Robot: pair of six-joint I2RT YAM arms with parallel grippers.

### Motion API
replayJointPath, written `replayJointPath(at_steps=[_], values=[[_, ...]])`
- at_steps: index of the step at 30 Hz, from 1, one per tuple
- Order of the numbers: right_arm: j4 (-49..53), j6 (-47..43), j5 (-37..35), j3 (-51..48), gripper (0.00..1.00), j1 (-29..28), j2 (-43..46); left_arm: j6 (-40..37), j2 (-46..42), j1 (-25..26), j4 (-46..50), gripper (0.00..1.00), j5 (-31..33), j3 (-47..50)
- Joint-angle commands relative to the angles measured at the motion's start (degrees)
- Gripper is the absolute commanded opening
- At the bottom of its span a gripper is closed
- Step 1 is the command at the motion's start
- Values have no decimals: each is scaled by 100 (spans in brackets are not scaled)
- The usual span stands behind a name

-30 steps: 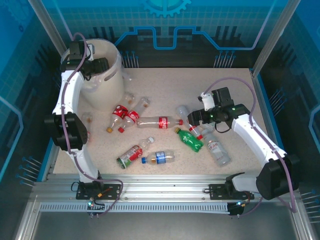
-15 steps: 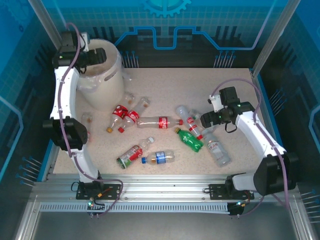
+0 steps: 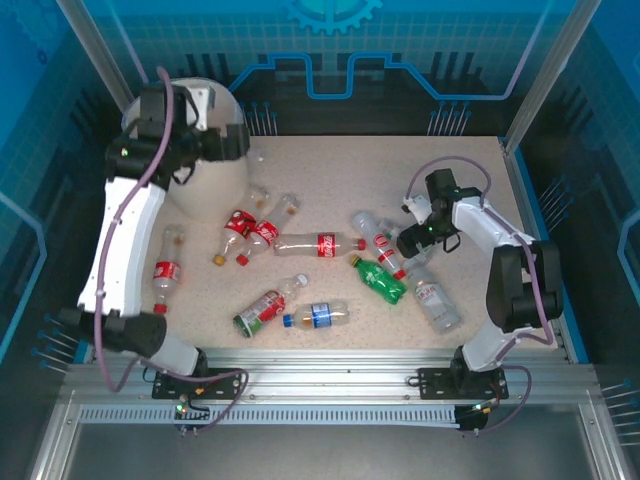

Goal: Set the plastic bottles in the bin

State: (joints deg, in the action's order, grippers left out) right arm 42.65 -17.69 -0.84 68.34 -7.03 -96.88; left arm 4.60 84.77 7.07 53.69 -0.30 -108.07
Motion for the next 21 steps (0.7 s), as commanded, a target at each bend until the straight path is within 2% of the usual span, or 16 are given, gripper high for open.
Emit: replayJointPath(at_steps=[1, 6, 10, 15, 21], values=[[11, -125, 132, 201, 97, 123, -302, 848, -596, 224, -607, 97, -264, 977], [-89, -42, 194, 208, 93, 125, -632, 2272, -1251, 986, -1822, 96, -895, 2709], [-116, -6, 208, 215, 88, 130, -829, 3178, -1239, 1327, -2976, 96, -1534, 3772], [-293, -6, 192, 151, 78, 159, -806, 3692, -983, 1628, -3647, 96, -1521, 4193], [-396, 39, 194, 163, 65, 289, -596, 4403, -322, 1941, -4847, 97, -2034, 4198]])
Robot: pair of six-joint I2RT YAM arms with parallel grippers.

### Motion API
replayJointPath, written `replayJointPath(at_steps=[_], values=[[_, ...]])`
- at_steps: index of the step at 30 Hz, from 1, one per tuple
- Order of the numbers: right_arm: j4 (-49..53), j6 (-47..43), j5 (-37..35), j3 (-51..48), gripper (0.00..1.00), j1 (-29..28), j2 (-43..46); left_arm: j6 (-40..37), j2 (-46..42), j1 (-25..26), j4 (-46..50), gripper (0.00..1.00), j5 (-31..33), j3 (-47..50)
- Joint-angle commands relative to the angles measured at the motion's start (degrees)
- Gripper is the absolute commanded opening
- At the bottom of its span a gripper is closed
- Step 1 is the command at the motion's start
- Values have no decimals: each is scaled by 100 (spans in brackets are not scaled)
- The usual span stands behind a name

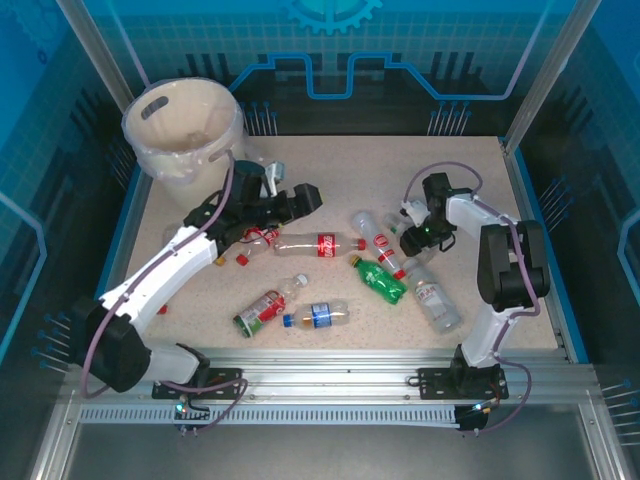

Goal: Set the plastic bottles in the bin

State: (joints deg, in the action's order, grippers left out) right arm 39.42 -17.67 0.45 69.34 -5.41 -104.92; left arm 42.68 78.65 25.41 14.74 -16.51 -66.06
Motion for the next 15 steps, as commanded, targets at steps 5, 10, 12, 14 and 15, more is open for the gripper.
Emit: replayJointPath(at_steps=[5, 10, 12, 14, 15], values=[[-53, 182, 75, 80, 60, 281, 639, 874, 661, 233, -1291, 97, -379, -147], [-449, 670, 912, -238, 59, 308, 1493, 1643, 1078, 478, -2231, 97, -507, -195], [-851, 956, 1597, -560, 58, 271, 1932, 1746, 1260, 631, -2488, 99, -537, -290], [-1193, 1252, 2147, -822, 57, 181, 2306, 1661, 1475, 777, -2409, 99, -546, -494], [-1278, 1334, 2275, -891, 57, 117, 2435, 1654, 1561, 816, -2385, 99, -553, -570]])
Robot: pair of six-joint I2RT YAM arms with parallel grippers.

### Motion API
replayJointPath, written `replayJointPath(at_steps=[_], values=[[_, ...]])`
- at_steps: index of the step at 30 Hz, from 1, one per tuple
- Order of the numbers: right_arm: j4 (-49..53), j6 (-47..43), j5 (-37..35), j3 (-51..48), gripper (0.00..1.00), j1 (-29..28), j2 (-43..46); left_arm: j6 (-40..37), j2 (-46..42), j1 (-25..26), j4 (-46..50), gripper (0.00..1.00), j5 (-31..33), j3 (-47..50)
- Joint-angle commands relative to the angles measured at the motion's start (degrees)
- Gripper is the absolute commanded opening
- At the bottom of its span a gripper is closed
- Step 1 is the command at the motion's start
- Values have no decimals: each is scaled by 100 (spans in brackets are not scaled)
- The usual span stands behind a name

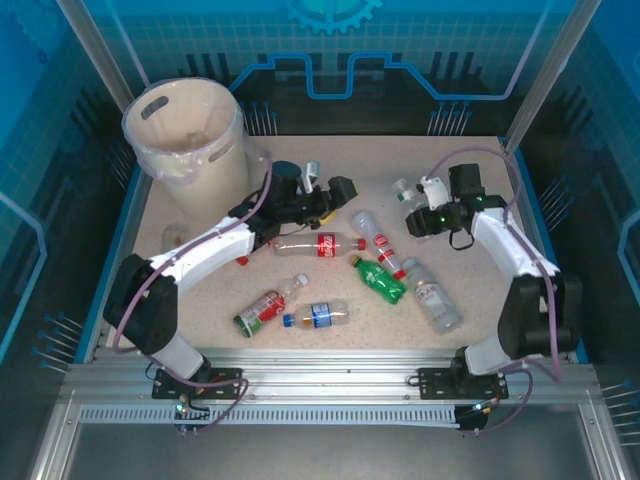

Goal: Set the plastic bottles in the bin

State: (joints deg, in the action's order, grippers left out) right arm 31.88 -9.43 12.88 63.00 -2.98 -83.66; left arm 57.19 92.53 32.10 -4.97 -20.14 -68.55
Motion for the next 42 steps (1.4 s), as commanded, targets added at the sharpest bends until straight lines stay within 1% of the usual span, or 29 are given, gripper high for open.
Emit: replayJointPath(at_steps=[1, 7, 13, 15, 18, 21, 23, 26, 30, 31, 32, 33, 35, 36, 37, 42], values=[[-576, 566, 1108, -317, 56, -223, 421, 221, 282, 199, -429, 99, -213, -387], [-322, 576, 1124, -407, 56, -666, 803, 279, 804, 466, -445, 99, -282, -847], [-678, 867, 1503, -629, 57, -930, 1044, 285, 1337, 620, -304, 99, -183, -1323], [-670, 860, 1506, -620, 57, -1005, 1031, 371, 1464, 614, -399, 94, -202, -1389], [-693, 855, 1506, -644, 57, -1019, 1021, 407, 1583, 630, -390, 82, -201, -1503], [-711, 889, 1574, -633, 58, -1017, 1023, 391, 1593, 628, -355, 73, -112, -1489], [-770, 920, 1637, -633, 58, -1016, 1019, 381, 1606, 629, -354, 62, -67, -1451], [-768, 930, 1655, -615, 58, -1012, 1001, 448, 1646, 627, -415, 51, -69, -1416], [-692, 892, 1600, -592, 58, -1016, 992, 471, 1658, 625, -440, 43, -76, -1416], [-668, 886, 1588, -584, 59, -1014, 1000, 469, 1653, 630, -443, 43, -77, -1418], [-626, 867, 1577, -555, 63, -1008, 987, 457, 1658, 624, -427, 43, -71, -1433], [-574, 861, 1570, -535, 69, -996, 989, 443, 1655, 619, -410, 43, -69, -1437], [-390, 818, 1536, -434, 91, -953, 985, 379, 1646, 604, -345, 43, -52, -1475], [-295, 787, 1495, -380, 97, -912, 996, 341, 1648, 583, -296, 43, -41, -1502], [-185, 748, 1444, -333, 100, -850, 1026, 303, 1638, 572, -244, 43, -34, -1541], [37, 743, 1376, -268, 100, -466, 1405, -17, 1571, 306, 97, 43, -84, -1914]])
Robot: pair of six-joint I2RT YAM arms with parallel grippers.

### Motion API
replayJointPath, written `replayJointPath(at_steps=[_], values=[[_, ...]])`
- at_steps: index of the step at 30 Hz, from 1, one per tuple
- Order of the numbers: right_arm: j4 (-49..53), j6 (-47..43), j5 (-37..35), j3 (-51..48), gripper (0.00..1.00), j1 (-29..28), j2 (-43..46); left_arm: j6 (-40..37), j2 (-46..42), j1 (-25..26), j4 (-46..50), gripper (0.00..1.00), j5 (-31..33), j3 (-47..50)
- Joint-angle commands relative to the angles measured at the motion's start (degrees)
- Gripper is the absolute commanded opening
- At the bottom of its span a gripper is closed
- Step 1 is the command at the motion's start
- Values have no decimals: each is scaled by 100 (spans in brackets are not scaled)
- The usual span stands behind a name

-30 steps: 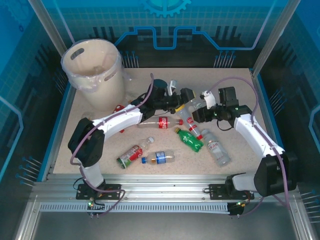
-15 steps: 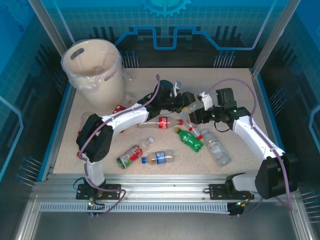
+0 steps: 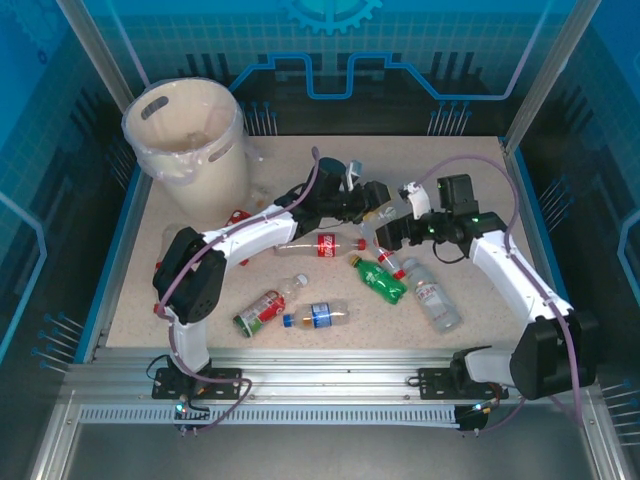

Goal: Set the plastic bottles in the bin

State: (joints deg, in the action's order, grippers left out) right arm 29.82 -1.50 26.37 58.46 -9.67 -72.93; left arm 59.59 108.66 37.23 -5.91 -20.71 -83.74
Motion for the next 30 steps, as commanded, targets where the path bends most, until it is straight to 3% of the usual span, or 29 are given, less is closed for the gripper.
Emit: replayJointPath(at_steps=[1, 6, 11, 19, 25, 30], values=[[213, 10, -10, 169, 100, 279, 441, -384, -90, -305, 301, 43, -21, -523], [362, 115, -385, 87, 100, 392, 576, -1341, -434, -922, 1138, 37, 93, -1448], [123, 445, -511, -198, 100, 381, 558, -2190, -644, -1833, 2330, 24, 307, -2871], [360, 306, -693, -168, 100, 316, 388, -2687, -1094, -3450, 2487, 0, 1118, -3503], [393, 238, -817, -204, 100, 308, 402, -2690, -1321, -4554, 2300, 0, 1681, -3180], [395, 221, -827, -225, 100, 297, 407, -3518, -794, -4957, 3099, 0, 1837, -3804]])
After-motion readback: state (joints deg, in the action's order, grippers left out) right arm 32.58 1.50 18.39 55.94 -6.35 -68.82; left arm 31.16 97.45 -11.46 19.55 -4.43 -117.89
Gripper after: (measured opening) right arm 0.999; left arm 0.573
